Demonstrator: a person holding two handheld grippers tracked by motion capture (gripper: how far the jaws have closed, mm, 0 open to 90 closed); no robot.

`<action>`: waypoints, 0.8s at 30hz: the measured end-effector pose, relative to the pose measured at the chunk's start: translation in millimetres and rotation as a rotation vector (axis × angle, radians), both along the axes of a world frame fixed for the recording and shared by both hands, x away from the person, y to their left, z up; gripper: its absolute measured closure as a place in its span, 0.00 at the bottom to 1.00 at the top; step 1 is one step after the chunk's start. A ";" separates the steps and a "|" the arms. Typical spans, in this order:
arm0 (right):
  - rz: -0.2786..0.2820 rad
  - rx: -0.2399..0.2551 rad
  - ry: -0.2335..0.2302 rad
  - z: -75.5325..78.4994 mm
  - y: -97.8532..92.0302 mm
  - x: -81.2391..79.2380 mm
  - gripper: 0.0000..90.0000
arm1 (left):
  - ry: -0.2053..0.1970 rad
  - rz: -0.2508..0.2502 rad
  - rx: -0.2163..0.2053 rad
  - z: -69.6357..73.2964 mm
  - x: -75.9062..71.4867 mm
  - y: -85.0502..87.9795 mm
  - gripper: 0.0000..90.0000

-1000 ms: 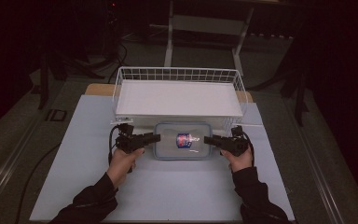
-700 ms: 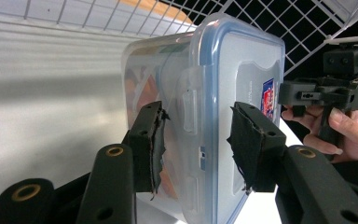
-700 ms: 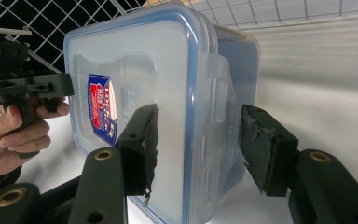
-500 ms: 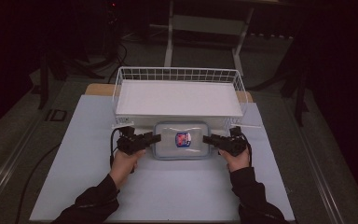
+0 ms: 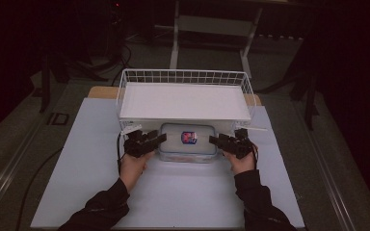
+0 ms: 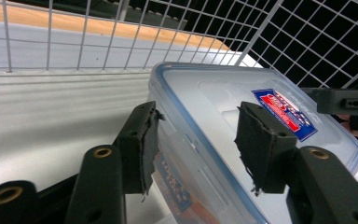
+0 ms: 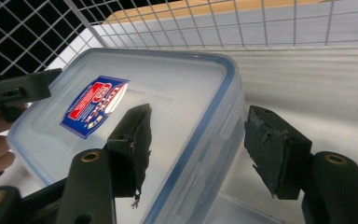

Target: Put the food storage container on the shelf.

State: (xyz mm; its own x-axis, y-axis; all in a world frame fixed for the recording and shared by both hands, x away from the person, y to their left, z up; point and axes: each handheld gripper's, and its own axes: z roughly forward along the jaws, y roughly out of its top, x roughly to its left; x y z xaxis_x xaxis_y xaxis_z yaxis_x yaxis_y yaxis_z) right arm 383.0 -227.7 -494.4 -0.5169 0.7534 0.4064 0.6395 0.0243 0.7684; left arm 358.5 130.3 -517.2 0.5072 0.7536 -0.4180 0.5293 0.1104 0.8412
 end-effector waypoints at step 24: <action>0.111 -0.007 -0.102 17.8 22.5 -62.7 0.53 | -0.054 -0.130 0.031 22.4 -30.0 4.5 0.21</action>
State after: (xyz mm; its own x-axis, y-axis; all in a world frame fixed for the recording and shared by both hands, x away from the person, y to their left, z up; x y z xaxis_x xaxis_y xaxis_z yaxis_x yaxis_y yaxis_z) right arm 320.2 -205.2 -476.6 -0.6359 0.6917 0.3423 0.5509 0.0962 0.8290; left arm 328.6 134.8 -494.8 0.6229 0.6919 -0.3651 0.4909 0.0176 0.8710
